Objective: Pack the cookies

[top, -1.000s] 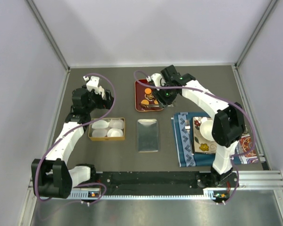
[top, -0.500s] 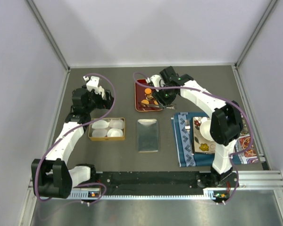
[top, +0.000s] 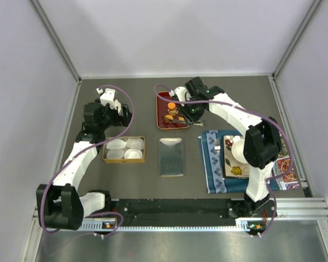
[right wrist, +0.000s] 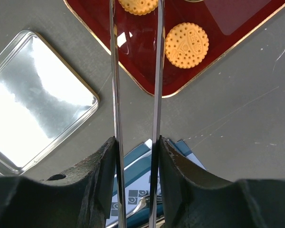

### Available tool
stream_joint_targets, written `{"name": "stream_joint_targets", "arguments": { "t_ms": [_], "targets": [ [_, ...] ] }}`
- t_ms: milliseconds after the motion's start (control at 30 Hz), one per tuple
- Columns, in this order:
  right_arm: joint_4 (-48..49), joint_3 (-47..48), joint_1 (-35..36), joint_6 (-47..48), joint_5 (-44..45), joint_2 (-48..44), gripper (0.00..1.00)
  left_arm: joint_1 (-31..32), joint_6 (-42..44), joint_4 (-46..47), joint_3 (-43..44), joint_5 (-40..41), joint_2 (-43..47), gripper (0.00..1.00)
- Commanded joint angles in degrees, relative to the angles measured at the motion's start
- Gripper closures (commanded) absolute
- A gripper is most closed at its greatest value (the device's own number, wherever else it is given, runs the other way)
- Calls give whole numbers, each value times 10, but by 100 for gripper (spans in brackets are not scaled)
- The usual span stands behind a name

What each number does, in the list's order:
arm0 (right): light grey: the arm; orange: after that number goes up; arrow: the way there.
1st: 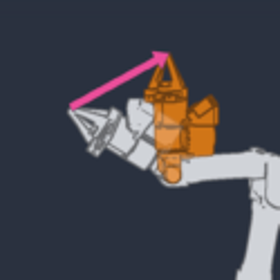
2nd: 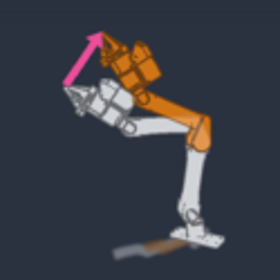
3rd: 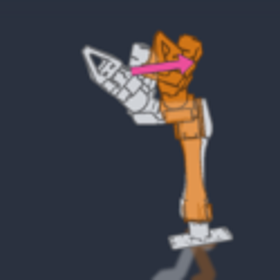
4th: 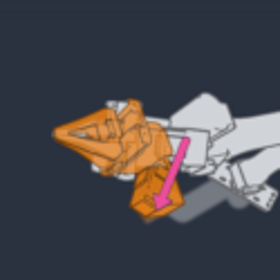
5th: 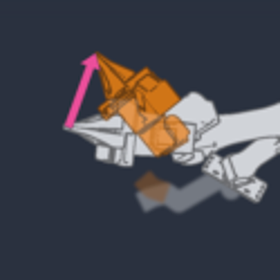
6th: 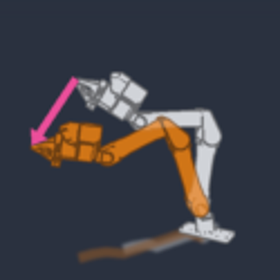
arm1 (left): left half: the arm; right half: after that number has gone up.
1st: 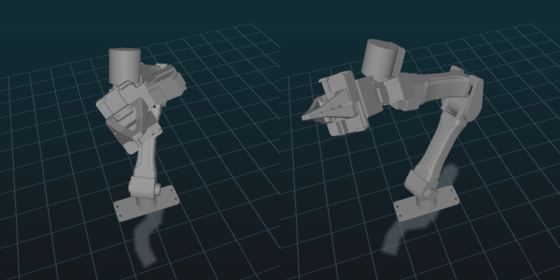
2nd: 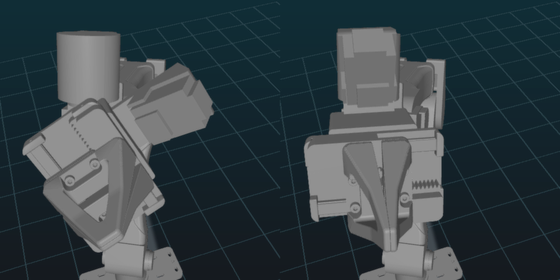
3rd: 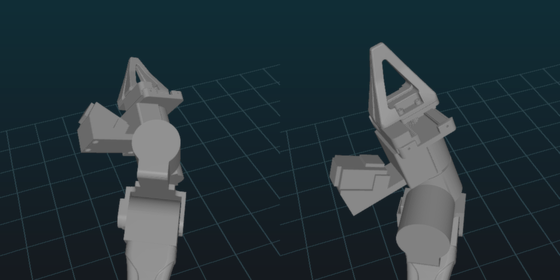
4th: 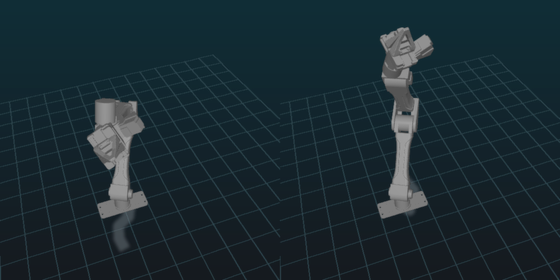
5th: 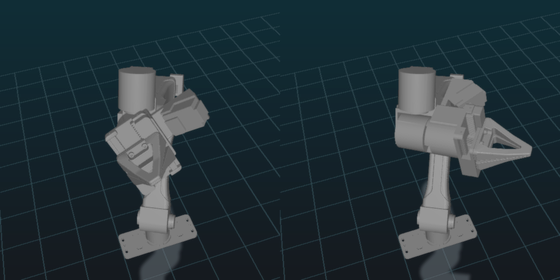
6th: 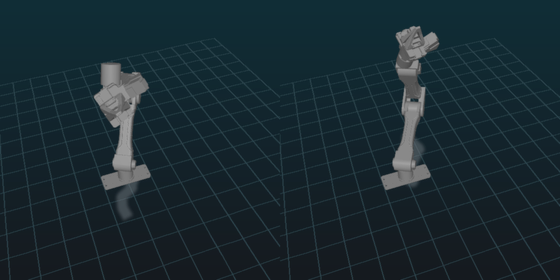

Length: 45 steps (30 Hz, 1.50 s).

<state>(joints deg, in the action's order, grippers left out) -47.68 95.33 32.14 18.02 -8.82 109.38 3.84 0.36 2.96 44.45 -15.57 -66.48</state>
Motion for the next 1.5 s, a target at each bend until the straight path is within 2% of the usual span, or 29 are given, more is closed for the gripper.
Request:
{"name": "stream_joint_targets", "arguments": {
  "t_ms": [0, 300, 400, 633, 900, 1067, 1100, 1467],
  "targets": [
    [14, 13, 8, 3, 2, -21, 65, -2, 3, 19, 6, -2, 12, 1],
    [9, 29, 7, -3, -7, -32, 78, -2, 5, 20, 7, 14, 19, 1],
    [7, 38, 8, -4, -7, -37, 80, -2, 6, 20, 9, 23, 23, 1],
    [-6, 72, 9, -4, -9, -56, 83, -2, -1, 13, 20, 105, 28, 1],
    [-23, 100, 21, -4, -15, -78, 86, -3, 0, 6, 27, 135, 34, 1],
    [-30, 108, 55, 3, -26, -89, 86, -8, 1, -7, 50, 150, 20, 1],
    [-30, 111, 64, 3, -30, -93, 86, -12, 0, -9, 55, 173, 16, 1],
    [-29, 153, 179, 3, -46, -85, 86, -66, -25, -27, 122, 172, -37, 1]
  ]
}}
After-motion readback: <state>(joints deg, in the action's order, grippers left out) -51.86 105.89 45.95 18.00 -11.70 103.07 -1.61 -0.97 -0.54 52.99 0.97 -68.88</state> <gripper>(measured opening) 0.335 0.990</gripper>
